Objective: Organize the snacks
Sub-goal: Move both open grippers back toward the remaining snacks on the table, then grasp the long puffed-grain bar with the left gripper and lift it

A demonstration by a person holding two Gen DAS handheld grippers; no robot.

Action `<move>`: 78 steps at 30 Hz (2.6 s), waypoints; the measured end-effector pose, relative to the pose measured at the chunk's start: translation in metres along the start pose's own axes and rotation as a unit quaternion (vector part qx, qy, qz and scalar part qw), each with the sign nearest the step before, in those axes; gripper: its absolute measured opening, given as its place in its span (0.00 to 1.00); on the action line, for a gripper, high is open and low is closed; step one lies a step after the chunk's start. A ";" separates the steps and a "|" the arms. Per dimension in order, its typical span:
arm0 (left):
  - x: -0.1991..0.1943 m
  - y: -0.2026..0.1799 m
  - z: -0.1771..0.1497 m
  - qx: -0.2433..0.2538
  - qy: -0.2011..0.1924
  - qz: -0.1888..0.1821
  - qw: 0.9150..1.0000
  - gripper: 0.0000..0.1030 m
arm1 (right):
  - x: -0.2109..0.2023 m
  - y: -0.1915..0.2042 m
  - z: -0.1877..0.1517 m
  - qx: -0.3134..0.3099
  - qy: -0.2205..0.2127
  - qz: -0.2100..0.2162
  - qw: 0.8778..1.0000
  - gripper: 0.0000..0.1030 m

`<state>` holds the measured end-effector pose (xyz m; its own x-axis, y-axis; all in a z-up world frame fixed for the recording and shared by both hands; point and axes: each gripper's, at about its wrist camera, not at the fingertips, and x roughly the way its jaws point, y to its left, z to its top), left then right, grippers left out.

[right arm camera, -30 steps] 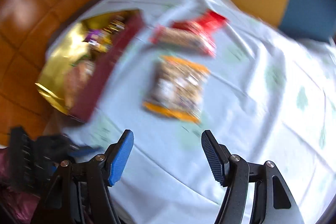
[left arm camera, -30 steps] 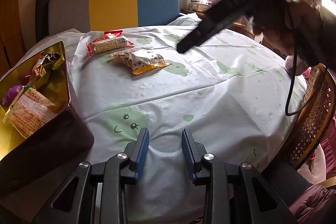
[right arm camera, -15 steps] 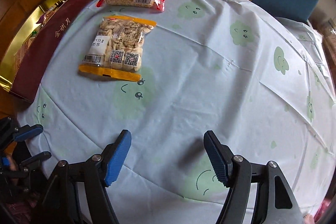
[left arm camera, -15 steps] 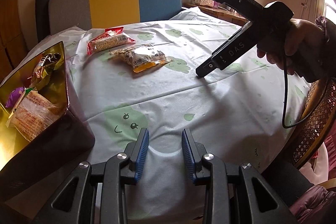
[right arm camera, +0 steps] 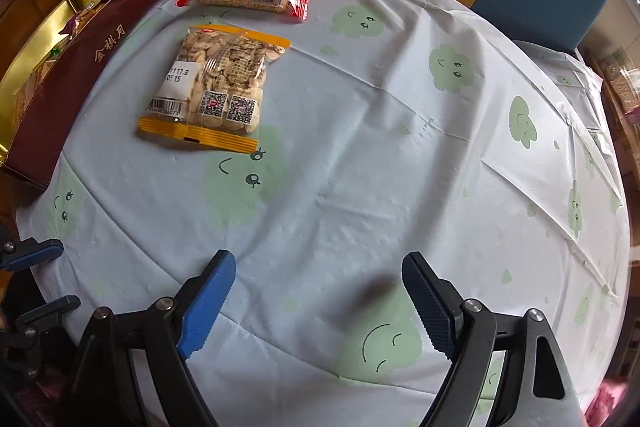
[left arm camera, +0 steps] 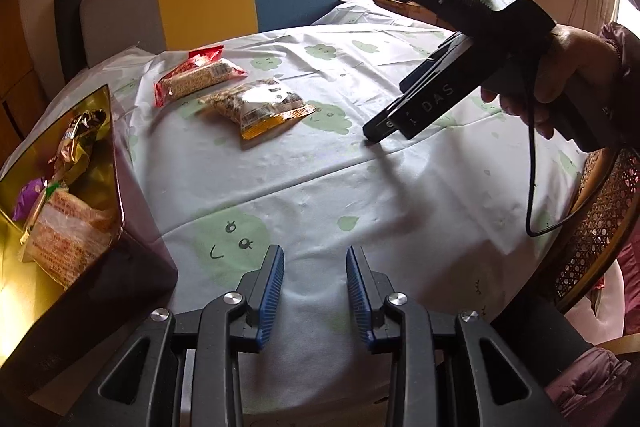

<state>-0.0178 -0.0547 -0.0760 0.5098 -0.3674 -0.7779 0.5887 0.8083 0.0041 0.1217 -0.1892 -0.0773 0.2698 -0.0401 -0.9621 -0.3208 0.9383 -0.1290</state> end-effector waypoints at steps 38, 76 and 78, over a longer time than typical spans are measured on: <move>0.032 0.102 0.164 0.055 0.056 0.048 0.996 0.33 | -0.003 0.003 0.001 -0.026 -0.004 -0.017 1.000 0.86; 0.167 0.097 0.207 0.194 0.159 0.091 0.964 0.38 | -0.001 0.006 0.006 -0.039 -0.006 -0.018 0.999 0.87; 0.163 0.094 0.204 0.185 0.151 0.097 0.966 0.38 | -0.002 0.007 0.006 -0.040 -0.007 -0.018 0.999 0.87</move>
<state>0.2487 -0.1327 -0.0738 0.4589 -0.0301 -0.8880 0.7130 0.6088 0.3479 0.1242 -0.1809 -0.0753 0.2947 -0.0689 -0.9531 -0.3820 0.9057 -0.1836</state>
